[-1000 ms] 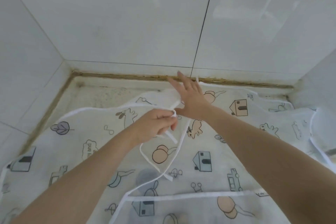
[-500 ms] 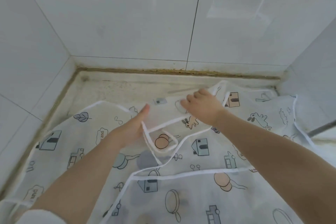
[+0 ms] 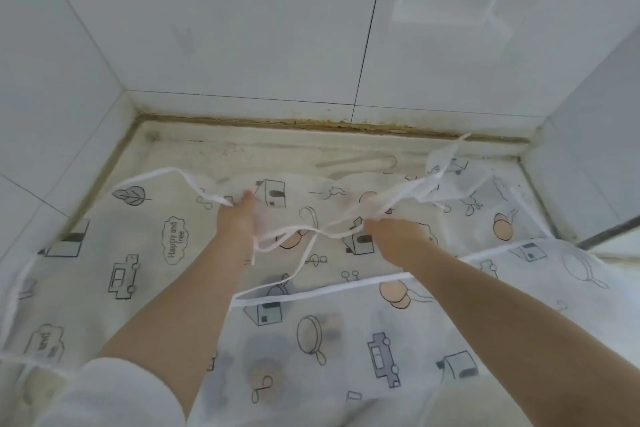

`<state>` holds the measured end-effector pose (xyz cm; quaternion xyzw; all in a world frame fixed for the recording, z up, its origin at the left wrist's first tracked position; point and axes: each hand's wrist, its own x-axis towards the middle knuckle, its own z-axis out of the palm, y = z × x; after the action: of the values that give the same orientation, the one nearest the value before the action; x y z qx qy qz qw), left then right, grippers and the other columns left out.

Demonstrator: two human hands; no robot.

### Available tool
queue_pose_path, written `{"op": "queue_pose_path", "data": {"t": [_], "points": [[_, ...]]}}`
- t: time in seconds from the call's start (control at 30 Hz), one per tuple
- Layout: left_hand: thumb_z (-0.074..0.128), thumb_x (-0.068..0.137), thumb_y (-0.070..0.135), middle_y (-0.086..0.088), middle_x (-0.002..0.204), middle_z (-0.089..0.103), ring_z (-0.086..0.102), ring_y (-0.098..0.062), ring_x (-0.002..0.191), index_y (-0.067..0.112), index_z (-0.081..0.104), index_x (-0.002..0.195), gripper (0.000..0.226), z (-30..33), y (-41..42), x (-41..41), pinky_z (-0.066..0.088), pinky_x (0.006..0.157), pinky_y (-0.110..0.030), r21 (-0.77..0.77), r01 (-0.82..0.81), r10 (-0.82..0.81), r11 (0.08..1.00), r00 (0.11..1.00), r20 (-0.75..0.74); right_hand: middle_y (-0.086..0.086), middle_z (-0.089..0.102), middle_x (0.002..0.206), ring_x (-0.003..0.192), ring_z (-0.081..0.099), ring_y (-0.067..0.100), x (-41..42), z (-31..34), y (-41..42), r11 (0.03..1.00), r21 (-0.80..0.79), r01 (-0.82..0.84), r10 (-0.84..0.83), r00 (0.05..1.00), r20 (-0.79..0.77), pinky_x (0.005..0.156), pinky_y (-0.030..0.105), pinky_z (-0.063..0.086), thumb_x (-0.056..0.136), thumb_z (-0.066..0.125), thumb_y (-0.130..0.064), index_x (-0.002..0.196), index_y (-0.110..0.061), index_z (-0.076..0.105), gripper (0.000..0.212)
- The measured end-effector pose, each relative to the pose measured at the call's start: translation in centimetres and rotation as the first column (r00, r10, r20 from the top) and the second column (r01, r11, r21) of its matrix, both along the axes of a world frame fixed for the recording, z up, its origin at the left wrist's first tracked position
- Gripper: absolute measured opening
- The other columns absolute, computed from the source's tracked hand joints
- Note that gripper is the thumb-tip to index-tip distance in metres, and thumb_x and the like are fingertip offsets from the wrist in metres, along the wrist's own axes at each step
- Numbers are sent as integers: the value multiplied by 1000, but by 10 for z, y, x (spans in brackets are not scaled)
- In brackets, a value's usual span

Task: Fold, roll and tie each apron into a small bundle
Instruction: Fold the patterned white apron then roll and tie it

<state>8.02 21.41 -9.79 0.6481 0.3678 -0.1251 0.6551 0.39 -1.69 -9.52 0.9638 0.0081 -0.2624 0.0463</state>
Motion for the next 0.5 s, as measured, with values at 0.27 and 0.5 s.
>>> {"op": "queue_pose_path", "data": {"t": [0.27, 0.5], "points": [[69, 82, 20, -12, 152, -27, -13, -34, 143, 25, -18, 147, 108, -32, -3, -14, -7, 114, -50, 855, 306, -403, 419, 907, -127, 2, 48, 78, 79, 52, 23, 12, -7, 21, 979, 191, -70, 78, 996, -37, 69, 33, 44, 100, 39, -20, 148, -40, -10, 71], [30, 96, 51, 0, 155, 19, 13, -14, 144, 20, 32, 142, 56, -44, -6, -17, -13, 114, -44, 864, 475, -878, -166, 327, -349, 2, 15, 155, 106, 57, 32, 28, -14, 36, 949, 246, -197, 181, 980, 87, 74, 35, 43, 98, 43, -15, 150, -30, 0, 69]]}}
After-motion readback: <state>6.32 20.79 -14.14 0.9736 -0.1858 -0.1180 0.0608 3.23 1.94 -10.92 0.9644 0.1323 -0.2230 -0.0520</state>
